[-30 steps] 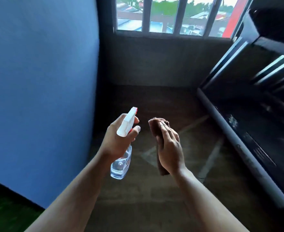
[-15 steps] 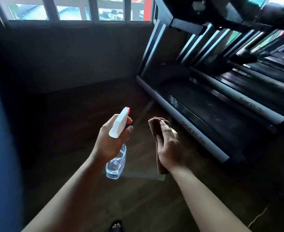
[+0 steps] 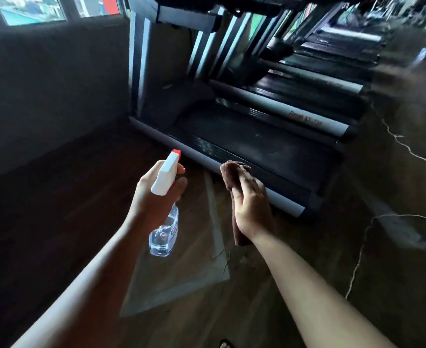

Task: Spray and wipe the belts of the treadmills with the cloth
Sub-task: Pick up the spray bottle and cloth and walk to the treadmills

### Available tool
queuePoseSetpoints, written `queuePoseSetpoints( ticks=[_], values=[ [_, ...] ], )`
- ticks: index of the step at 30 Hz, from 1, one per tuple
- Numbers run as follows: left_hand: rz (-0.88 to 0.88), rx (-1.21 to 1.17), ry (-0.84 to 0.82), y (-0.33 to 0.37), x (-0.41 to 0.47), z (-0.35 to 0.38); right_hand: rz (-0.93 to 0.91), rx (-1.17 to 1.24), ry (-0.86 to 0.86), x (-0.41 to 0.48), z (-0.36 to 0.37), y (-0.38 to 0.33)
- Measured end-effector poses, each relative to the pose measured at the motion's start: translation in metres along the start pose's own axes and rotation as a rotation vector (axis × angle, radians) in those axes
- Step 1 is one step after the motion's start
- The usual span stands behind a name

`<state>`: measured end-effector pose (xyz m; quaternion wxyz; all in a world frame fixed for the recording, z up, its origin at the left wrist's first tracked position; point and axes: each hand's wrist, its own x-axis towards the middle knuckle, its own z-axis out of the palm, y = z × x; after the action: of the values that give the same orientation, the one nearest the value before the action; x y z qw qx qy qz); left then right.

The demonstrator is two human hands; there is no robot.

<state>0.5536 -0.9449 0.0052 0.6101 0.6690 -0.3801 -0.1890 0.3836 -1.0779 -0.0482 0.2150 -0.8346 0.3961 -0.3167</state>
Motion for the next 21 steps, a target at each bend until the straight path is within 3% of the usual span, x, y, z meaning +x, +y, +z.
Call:
queuePoseSetpoints(
  ticks=[10, 21],
  values=[
    [-0.014, -0.006, -0.111, -0.031, 0.155, 0.094, 0.061, -0.006, 0.071, 0.145, 0.023, 0.090],
    [-0.036, 0.030, -0.104, -0.060, 0.314, 0.169, 0.052, -0.036, 0.037, 0.308, 0.044, 0.156]
  ],
)
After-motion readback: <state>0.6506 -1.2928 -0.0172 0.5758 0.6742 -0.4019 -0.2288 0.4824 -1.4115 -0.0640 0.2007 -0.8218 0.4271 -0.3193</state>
